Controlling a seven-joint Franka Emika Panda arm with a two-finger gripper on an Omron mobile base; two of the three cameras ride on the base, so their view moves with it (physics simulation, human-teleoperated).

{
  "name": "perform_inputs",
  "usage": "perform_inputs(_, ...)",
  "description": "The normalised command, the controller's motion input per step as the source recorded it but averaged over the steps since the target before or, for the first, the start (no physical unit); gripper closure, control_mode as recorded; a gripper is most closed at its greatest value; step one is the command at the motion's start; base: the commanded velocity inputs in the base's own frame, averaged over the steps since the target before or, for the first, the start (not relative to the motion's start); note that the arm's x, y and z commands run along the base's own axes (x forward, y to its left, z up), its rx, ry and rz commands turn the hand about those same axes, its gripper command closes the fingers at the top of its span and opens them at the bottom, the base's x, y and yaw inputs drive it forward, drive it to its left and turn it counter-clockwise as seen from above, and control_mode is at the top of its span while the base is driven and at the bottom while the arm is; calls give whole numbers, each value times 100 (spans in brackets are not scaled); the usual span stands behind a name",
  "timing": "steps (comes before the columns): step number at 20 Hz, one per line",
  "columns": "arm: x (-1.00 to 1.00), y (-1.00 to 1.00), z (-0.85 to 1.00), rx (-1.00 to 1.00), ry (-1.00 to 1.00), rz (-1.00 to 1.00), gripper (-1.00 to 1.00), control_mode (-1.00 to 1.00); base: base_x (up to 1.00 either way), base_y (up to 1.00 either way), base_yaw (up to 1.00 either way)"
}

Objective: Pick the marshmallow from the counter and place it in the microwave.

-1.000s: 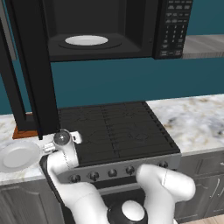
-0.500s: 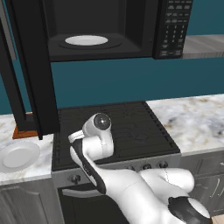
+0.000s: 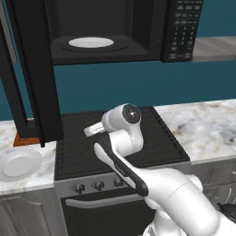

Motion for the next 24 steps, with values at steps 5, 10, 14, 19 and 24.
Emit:
perform_inputs(5,-2,-7,100,3,0,-5,100,-100,0,0,0)
perform_inputs(10,-6,-21,100,1,-10,-8,100,-100,0,0,0)
perform_inputs(14,0,-11,100,3,-23,-9,100,-100,0,0,0)
perform_inputs(19,-12,-12,100,4,-34,-2,100,-100,0,0,0)
perform_inputs(24,-3,-38,100,12,-15,0,100,-100,0,0,0)
